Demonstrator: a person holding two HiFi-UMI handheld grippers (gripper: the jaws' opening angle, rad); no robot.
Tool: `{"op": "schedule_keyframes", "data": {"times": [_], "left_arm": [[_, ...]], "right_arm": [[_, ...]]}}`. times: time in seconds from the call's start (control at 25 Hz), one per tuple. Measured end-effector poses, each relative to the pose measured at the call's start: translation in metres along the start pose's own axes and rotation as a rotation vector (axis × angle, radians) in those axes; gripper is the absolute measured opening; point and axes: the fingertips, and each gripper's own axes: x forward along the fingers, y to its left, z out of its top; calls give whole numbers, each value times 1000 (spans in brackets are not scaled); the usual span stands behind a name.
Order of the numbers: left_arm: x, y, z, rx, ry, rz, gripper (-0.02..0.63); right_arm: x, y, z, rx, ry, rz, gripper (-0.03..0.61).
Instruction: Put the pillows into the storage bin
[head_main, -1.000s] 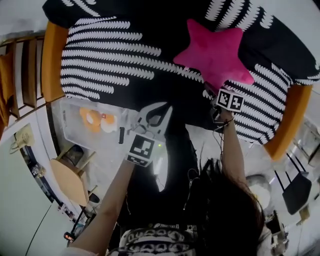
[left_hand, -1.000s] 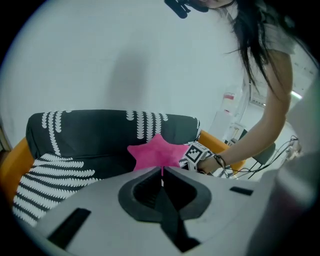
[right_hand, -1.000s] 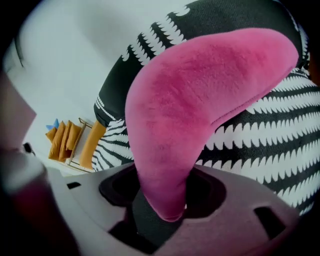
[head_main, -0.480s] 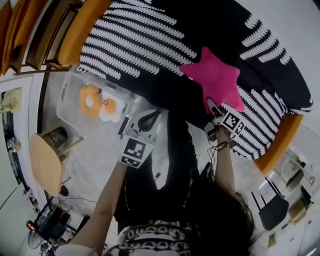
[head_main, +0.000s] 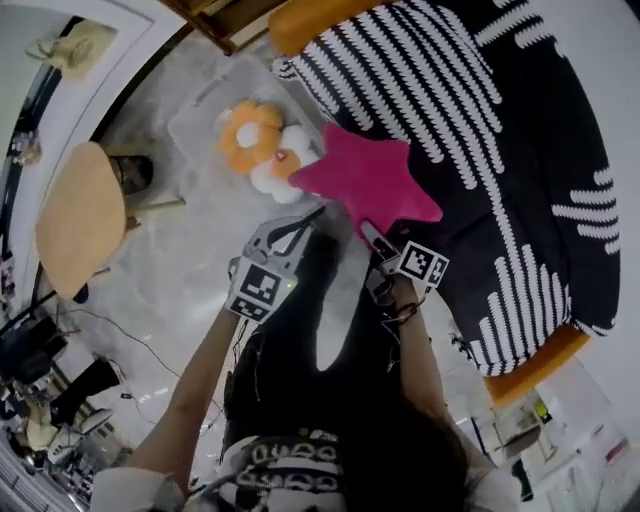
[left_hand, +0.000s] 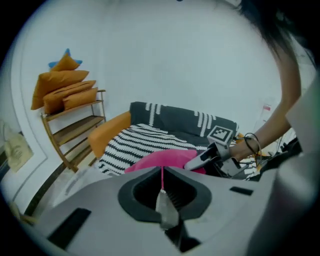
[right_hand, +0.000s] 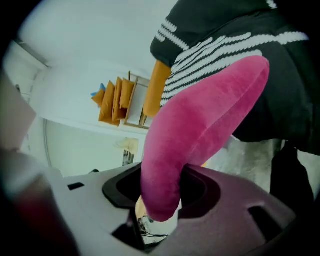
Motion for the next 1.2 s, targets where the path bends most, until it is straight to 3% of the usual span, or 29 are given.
{"op": "schedule_keyframes", "data": {"times": [0.32,0.56,0.64,0.8,0.96,1.2], "left_arm": [[-93,102,-78,-276,-62,289,12],[-124,109,-121,-447,-91,402,12],[-130,103,-129,-480,-94,409,12],[-129,90,-146,-492,-89,403,12],[-148,89,-131,-478,-127,377,12],[-140,88,-97,-352,-160,314,12]], "right_arm": [[159,67,-84,-303,406,14,186],[222,42,-126,-525,634,-105,250],[223,42,-133,-586,686,-113,314],[218,51,-144,-635,703,-66,316],[199,82,-145,-655,648,-58,308],[163,124,-123,-612,480,14,276]]}}
